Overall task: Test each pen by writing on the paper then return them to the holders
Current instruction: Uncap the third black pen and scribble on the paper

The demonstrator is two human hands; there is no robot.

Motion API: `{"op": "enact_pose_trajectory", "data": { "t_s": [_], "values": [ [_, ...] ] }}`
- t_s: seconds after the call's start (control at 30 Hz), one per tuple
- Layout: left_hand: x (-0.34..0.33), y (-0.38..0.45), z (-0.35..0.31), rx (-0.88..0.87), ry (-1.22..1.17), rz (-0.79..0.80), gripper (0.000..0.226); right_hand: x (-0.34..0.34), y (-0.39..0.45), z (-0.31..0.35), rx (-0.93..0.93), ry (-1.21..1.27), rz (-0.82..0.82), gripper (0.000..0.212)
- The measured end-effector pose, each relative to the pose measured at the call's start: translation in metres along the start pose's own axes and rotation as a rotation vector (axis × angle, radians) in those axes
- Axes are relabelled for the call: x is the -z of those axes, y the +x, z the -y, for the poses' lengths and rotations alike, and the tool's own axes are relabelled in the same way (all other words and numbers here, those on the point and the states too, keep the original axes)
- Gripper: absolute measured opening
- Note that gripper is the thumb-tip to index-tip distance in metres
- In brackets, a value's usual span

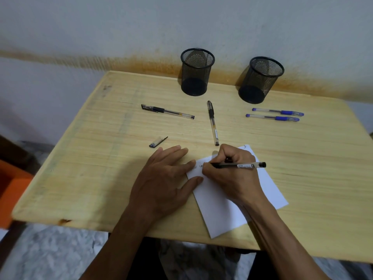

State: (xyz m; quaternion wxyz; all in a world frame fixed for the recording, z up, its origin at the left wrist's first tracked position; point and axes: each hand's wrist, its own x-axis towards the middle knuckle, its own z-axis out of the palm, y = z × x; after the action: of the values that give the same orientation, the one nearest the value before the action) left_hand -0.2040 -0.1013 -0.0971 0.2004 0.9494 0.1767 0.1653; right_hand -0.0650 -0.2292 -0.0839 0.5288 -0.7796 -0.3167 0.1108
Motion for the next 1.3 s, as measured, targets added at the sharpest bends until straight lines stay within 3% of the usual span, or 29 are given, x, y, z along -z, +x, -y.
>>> {"op": "enact_pose_trajectory", "data": {
  "t_s": [1.3],
  "values": [
    [0.0001, 0.0001, -0.0001, -0.013, 0.019, -0.003, 0.055, 0.0050, -0.0023, 0.0053, -0.041, -0.016, -0.020, 0.033]
  ]
}}
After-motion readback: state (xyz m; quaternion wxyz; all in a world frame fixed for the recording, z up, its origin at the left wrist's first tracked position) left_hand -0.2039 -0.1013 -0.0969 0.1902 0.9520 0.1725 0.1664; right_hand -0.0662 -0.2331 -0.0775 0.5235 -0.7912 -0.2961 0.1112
